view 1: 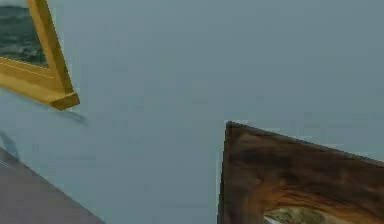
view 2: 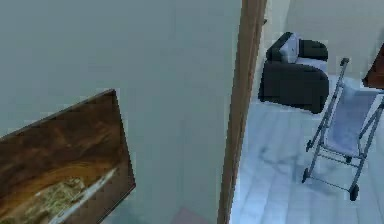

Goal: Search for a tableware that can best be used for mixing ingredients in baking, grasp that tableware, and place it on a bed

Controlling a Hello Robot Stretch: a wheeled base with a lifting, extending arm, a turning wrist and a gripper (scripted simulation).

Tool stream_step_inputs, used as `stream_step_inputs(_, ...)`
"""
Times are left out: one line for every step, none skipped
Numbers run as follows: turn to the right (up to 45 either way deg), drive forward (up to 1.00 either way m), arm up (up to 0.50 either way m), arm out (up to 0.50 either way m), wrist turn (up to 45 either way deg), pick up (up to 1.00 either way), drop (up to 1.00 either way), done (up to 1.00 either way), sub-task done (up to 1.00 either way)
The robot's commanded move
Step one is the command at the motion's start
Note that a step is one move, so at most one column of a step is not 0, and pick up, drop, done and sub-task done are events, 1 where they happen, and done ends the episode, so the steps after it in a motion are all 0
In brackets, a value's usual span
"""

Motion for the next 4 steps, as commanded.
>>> stream_step_inputs(-45.0,0.00,0.00,0.00,0.0,0.00,0.00,0.00,0.00)
stream_step_inputs(-15.0,0.00,0.00,0.00,0.0,0.00,0.00,0.00,0.00)
stream_step_inputs(0.0,0.30,0.00,0.00,0.0,0.00,0.00,0.00,0.00)
stream_step_inputs(-45.0,0.00,0.00,0.00,0.0,0.00,0.00,0.00,0.00)
